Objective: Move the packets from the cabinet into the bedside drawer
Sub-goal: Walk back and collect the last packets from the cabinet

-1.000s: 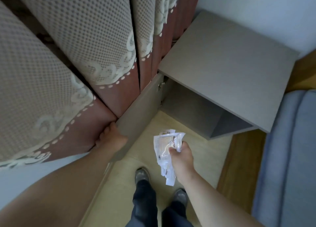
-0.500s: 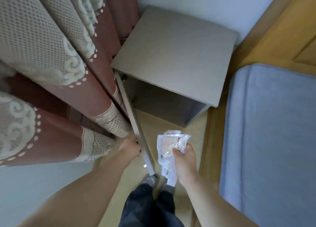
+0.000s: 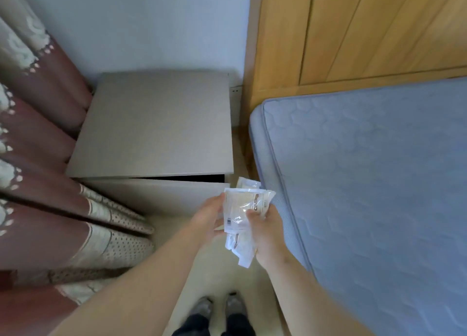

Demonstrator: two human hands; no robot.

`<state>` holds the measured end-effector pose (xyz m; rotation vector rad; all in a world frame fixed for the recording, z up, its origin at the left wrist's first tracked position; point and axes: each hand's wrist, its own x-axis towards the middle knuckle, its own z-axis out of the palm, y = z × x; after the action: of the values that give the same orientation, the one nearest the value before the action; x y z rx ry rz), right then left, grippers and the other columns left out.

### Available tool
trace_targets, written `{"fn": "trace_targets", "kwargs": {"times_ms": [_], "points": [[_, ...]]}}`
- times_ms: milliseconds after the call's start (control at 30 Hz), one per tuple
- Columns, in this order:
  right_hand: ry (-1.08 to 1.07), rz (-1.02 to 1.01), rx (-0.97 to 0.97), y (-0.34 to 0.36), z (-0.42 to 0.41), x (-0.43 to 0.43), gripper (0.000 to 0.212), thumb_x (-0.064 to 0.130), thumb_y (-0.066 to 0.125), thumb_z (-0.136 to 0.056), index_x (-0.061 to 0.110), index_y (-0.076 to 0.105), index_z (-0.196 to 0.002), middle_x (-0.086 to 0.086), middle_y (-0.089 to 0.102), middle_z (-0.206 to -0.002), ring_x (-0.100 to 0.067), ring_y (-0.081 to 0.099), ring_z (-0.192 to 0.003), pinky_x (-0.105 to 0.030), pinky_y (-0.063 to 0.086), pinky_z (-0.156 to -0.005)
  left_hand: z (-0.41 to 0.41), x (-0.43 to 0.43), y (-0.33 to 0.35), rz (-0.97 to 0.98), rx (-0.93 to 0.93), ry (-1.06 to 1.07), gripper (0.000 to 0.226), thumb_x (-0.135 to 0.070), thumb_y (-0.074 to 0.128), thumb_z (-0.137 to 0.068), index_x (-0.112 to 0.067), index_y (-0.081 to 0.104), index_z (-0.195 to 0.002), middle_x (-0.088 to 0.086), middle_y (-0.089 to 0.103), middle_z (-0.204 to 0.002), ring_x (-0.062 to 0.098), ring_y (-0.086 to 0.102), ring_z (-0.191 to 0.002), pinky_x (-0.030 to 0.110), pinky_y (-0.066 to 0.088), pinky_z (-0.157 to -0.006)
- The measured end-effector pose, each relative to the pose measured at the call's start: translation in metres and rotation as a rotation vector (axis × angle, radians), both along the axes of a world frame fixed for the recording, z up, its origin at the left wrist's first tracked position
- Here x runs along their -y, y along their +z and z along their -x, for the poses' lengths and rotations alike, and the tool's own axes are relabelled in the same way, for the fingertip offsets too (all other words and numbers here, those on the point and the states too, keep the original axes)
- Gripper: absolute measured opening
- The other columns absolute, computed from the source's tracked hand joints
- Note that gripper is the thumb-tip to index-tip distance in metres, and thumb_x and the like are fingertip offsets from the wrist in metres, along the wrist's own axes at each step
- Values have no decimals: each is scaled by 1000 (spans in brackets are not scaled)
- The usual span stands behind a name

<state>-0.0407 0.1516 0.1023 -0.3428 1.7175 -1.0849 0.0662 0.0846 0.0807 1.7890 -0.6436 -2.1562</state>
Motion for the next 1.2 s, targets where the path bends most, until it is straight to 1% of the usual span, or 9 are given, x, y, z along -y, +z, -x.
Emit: {"fn": "trace_targets", "kwargs": {"times_ms": [167,300,500,700,800,867,1000,1100,1200], "points": [[-93,51,46,7,23,-9,31,-2,44,-86,8,57,-112,-4,65,-87,-19,63,-77,-23,51,-59,36,7,22,-5,-47,-65,31,-39,47,-97,-14,61,-108,9,65,-110,23,63,-89,35,51,-72],[-268,-20,54,1,31,-25,14,0,47,-88,5,59,-95,-6,61,-78,-20,59,-70,-27,49,-59,53,8,24,14,28,-160,21,-28,48,-97,-18,55,-114,1,62,-107,16,62,-83,32,49,-65],[-419,-69,73,-29,38,-20,16,3,49,-86,7,61,-96,-11,66,-85,-28,65,-78,-38,52,-69,71,27,3,135,124,-343,12,-21,48,-96,-22,53,-106,1,57,-113,16,58,-90,33,44,-79],[-346,57,279,-82,44,-21,26,-2,41,-93,7,64,-94,-22,68,-93,-38,67,-89,-56,52,-81,80,19,-62,26,101,-594,32,-39,55,-92,-27,52,-122,2,65,-115,23,64,-102,37,52,-86],[-364,65,266,-127,61,-11,15,9,50,-92,7,64,-98,-28,65,-96,-46,63,-90,-63,49,-81,93,16,-104,-5,44,-523,31,-35,58,-92,-28,52,-121,3,67,-109,23,66,-94,37,53,-81],[-358,56,284,-161,64,-5,31,22,56,-87,2,59,-111,-32,61,-107,-49,61,-97,-67,46,-85,97,13,-135,17,89,-515,32,-34,61,-90,-26,50,-120,5,67,-107,26,65,-96,42,53,-88],[-363,-249,239,-230,63,13,23,38,41,-97,17,49,-102,-8,61,-99,-24,61,-91,-39,51,-81,88,12,-198,118,230,-449,24,-31,62,-90,-19,54,-109,11,66,-107,34,65,-96,51,53,-87],[-287,-301,200,-288,58,29,61,61,37,-84,9,59,-107,-13,67,-104,-29,65,-92,-44,52,-88,72,20,-249,176,291,-385,10,-27,61,-90,-21,53,-92,14,65,-105,38,65,-93,55,52,-79],[-177,-398,-41,-342,64,36,44,41,37,-97,5,56,-114,-13,61,-109,-29,57,-102,-34,44,-93,57,32,-302,234,331,-368,17,-22,60,-91,-11,53,-103,11,62,-96,34,65,-88,46,56,-74]]}}
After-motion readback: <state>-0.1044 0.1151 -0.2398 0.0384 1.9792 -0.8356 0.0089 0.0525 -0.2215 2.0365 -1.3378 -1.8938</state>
